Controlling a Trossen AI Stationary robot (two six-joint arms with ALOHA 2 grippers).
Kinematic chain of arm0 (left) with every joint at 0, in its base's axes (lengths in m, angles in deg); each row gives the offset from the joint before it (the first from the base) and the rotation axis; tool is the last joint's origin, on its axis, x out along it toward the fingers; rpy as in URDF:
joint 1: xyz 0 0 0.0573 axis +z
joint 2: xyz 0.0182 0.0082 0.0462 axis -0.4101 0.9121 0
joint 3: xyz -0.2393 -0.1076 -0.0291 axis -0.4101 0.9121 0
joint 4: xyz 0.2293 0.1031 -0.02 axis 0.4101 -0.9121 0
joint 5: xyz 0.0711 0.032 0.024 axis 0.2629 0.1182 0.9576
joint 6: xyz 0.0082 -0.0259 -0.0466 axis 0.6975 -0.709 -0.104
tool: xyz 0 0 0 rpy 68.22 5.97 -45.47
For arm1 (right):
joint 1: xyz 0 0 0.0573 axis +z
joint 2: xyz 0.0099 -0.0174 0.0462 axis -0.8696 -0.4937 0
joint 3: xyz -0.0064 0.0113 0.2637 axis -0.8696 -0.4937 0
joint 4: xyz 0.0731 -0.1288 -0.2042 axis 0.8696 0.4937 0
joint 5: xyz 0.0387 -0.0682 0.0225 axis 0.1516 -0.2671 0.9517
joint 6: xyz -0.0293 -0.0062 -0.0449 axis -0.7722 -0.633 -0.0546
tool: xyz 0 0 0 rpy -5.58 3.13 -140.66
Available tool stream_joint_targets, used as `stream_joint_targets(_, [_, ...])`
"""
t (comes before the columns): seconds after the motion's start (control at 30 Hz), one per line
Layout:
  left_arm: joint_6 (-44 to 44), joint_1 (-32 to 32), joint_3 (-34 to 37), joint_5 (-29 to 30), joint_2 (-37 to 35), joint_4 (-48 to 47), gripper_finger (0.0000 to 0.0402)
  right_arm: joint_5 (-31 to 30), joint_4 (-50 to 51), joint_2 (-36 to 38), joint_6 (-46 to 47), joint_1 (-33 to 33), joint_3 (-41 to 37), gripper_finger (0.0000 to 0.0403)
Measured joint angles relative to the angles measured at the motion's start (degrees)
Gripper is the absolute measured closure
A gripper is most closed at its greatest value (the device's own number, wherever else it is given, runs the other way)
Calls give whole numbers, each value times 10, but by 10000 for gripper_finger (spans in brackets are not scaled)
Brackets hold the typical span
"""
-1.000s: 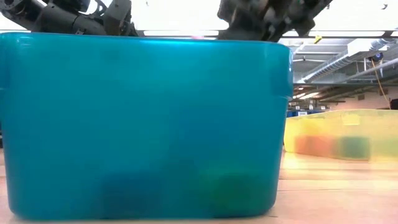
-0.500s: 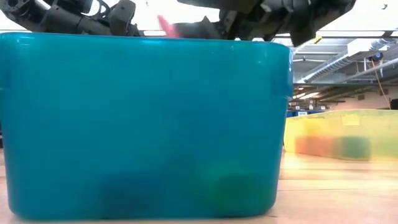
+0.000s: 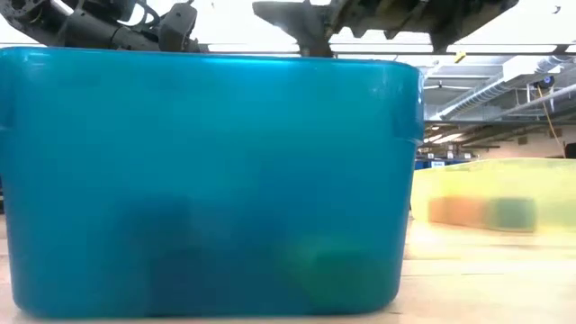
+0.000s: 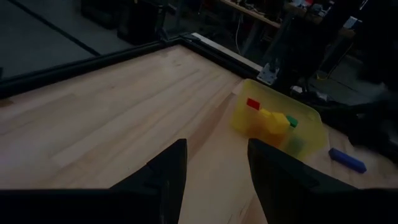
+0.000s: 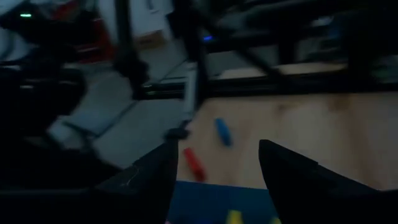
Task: Sort blocks by size
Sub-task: Put the large red block into the blue bin
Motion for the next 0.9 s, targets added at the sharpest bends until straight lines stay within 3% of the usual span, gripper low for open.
stream_joint_targets(0.2, [0,-1,0,-2,0,-8,224,-143,11,119,-11,-16,-118,172])
stream_joint_targets(0.43, [-2,-15,0,-113,5,-70,224,-269,9,277,62,-7,-267,173])
stream_joint_targets(0.67, [-26,-41,0,-114,12,-110,223,-345,6,372,75,23,-332,174])
stream_joint_targets(0.77, [-27,-63,-4,-154,19,-109,223,-350,6,389,66,29,-334,176])
stream_joint_targets(0.9, [-22,-128,-36,-189,22,-190,223,-350,8,398,60,33,-335,177])
